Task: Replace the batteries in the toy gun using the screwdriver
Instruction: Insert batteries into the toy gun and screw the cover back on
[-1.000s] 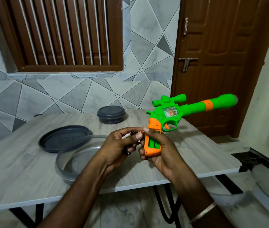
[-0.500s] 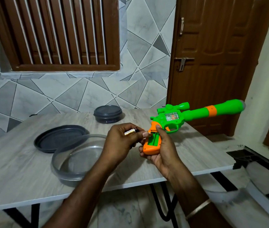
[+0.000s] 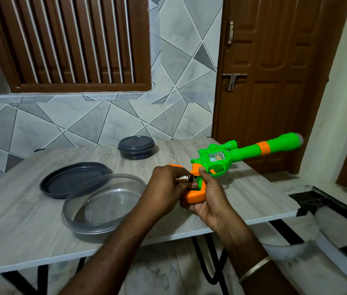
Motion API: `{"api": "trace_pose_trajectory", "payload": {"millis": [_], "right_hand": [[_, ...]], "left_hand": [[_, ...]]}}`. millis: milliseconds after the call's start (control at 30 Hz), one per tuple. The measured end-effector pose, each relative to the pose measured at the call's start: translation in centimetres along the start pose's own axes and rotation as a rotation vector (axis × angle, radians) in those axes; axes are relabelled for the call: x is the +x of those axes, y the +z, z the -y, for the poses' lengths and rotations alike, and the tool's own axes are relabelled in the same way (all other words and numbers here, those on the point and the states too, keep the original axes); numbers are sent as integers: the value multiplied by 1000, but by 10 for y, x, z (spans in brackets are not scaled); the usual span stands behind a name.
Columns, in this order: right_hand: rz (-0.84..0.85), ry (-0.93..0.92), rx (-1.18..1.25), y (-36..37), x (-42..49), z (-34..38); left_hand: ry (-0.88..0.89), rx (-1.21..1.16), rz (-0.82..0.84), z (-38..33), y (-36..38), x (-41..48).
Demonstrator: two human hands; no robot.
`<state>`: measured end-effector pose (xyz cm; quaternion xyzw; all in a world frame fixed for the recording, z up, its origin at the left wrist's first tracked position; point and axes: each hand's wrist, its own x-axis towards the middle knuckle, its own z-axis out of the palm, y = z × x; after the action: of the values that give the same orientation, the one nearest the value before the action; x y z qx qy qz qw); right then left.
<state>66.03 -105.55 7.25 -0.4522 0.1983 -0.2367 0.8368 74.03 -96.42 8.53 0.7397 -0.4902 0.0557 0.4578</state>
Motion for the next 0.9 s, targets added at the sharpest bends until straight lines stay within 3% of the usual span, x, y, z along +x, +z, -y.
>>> {"api": "trace_pose_trajectory", "payload": {"millis": [167,567,633,733,800,900], "right_hand": [[-7,-1,-20,-5,2,-2],[27,103,-7,-5,0,-4],[27,109,41,-5,0,0],[25,123,79,-4,0,5],[11,125,79,-5,1,6],[0,117,78,-8,2,7]], "left_hand": [[40,41,134,2,-7,5],[102,420,76,7,7,20],[69,305,15,9,10,19],[-220,-188,-80,13,9,21],[-432,-382,-3,13,4,23],[-562,-521,125,6,-3,20]]}}
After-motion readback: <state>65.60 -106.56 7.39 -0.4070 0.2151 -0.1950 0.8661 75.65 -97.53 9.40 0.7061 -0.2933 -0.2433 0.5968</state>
